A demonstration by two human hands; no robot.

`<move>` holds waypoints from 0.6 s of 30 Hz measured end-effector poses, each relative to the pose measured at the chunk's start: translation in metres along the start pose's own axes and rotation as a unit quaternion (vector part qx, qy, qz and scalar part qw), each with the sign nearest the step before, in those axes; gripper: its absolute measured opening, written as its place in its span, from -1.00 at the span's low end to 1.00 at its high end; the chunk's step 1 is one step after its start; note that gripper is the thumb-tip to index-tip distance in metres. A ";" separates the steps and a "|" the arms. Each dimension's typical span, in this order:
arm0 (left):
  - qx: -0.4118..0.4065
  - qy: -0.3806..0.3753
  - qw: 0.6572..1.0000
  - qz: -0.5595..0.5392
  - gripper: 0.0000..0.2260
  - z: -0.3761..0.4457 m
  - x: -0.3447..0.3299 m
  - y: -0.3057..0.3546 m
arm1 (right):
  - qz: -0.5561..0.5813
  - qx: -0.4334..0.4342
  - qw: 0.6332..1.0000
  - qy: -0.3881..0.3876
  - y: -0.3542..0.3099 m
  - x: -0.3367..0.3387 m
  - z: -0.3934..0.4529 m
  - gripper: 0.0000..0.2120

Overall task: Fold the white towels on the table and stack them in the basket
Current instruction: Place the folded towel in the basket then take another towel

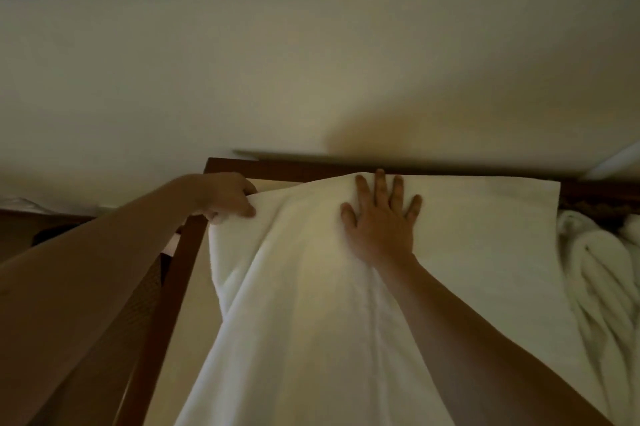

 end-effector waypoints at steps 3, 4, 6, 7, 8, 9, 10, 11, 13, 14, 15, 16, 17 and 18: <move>-0.087 0.090 0.988 0.094 -0.67 0.013 0.021 -0.009 | -0.012 -0.004 1.000 0.001 -0.003 0.001 -0.003 -0.35; -0.110 0.138 0.979 0.098 -0.67 0.018 0.029 -0.010 | -0.011 -0.007 1.000 0.004 -0.003 0.000 -0.003 -0.35; -0.142 0.204 0.966 0.076 -0.66 0.031 0.034 -0.012 | -0.013 -0.014 1.000 0.011 -0.004 0.001 -0.002 -0.35; -0.148 0.214 0.964 0.057 -0.65 0.036 0.032 -0.013 | -0.016 -0.016 1.000 0.013 -0.004 0.001 -0.002 -0.35; -0.148 0.214 0.965 0.039 -0.64 0.039 0.029 -0.015 | -0.020 -0.018 1.000 0.012 -0.004 0.000 -0.001 -0.35; -0.147 0.217 0.965 0.029 -0.63 0.042 0.025 -0.018 | -0.022 -0.019 1.000 0.009 -0.004 -0.001 0.000 -0.35; -0.148 0.222 0.963 0.027 -0.64 0.044 0.021 -0.020 | -0.022 -0.020 1.000 0.007 -0.004 -0.001 0.000 -0.35; -0.152 0.231 0.961 0.029 -0.67 0.044 0.019 -0.023 | -0.020 -0.021 1.000 0.007 -0.004 0.000 0.000 -0.35; -0.154 0.249 0.956 0.022 -0.69 0.045 0.018 -0.031 | -0.021 -0.023 0.999 0.011 -0.004 0.000 -0.001 -0.35; -0.150 0.257 0.954 0.019 -0.67 0.046 0.019 -0.037 | -0.026 -0.024 0.999 0.010 -0.005 0.000 -0.001 -0.35; -0.146 0.264 0.953 0.024 -0.65 0.049 0.020 -0.041 | -0.031 -0.028 0.999 0.008 -0.005 0.000 -0.001 -0.35; -0.146 0.266 0.952 0.037 -0.63 0.052 0.022 -0.044 | -0.034 -0.032 0.999 0.006 -0.006 0.000 0.000 -0.36; -0.146 0.264 0.952 0.051 -0.61 0.055 0.024 -0.045 | -0.035 -0.035 0.999 0.002 -0.006 -0.001 0.003 -0.36; -0.144 0.263 0.952 0.057 -0.59 0.060 0.027 -0.045 | -0.034 -0.038 0.999 -0.001 -0.007 0.000 0.006 -0.36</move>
Point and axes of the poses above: each hand's wrist, its own z-axis towards the middle knuckle, its own x-axis out of the back of the hand, y = z × x, the point moved 3 cm from there along z, towards the middle knuckle, and after that the axes turned 14 degrees about y, right-handed, at the moved point
